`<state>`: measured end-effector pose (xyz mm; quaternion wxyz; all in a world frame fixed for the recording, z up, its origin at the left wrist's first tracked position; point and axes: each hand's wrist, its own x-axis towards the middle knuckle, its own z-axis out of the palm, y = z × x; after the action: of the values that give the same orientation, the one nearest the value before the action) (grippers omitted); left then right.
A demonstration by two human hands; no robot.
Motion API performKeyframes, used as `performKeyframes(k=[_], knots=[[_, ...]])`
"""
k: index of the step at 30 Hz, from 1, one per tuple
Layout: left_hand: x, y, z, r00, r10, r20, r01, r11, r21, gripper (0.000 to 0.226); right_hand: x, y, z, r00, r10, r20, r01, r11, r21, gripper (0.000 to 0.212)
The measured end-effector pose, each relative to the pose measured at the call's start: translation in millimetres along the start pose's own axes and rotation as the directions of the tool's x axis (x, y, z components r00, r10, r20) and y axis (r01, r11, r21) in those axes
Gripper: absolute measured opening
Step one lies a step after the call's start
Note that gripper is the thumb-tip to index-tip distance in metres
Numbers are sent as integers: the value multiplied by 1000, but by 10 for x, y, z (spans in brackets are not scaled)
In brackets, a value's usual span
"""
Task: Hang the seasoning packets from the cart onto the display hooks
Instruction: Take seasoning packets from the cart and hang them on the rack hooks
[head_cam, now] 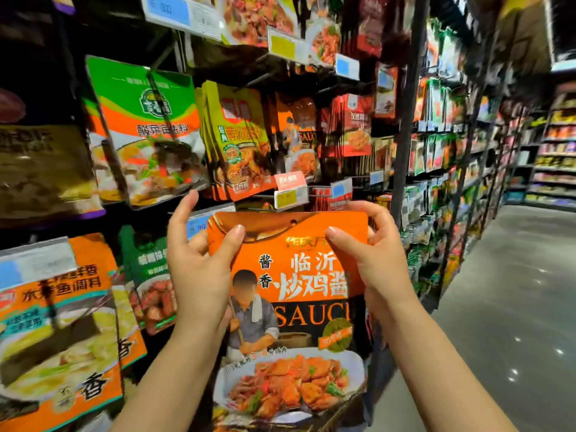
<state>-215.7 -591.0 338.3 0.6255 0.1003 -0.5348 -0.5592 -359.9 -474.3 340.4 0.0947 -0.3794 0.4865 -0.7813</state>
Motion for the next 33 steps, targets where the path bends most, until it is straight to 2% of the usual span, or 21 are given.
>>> performKeyframes(k=[6,10,13,16,21,27,30,33], knots=[[516,69,336,981,144,126,-160,980,121,64,703,-173,-20,1000,-20,22,18,998,65,42],[940,-13,799,942,264,206,-300,939,169,61,1335,-181,-156,999,-47,-10,48,995,92,34],[1293,-168,1290,913,359,193,-396,895,207,55,1911,-122,-374,999,-51,-2,51,988,147,36],[1727,-372,1865,905,397,153,-424,865,267,54,2605,-98,-608,997,-73,-14,74,977,202,46],[2407,-784,2641,868,486,100,-476,760,443,51,3856,-59,-893,994,-110,-28,113,967,228,62],[2873,-1124,3029,778,628,24,-496,589,638,38,4799,65,-814,992,1,128,-38,958,286,74],[2961,-1170,3008,683,717,137,-576,413,706,22,5037,185,-686,984,21,177,-72,956,284,69],[3034,-1153,3036,638,750,177,-614,356,704,17,5160,233,-657,983,23,182,-81,946,315,61]])
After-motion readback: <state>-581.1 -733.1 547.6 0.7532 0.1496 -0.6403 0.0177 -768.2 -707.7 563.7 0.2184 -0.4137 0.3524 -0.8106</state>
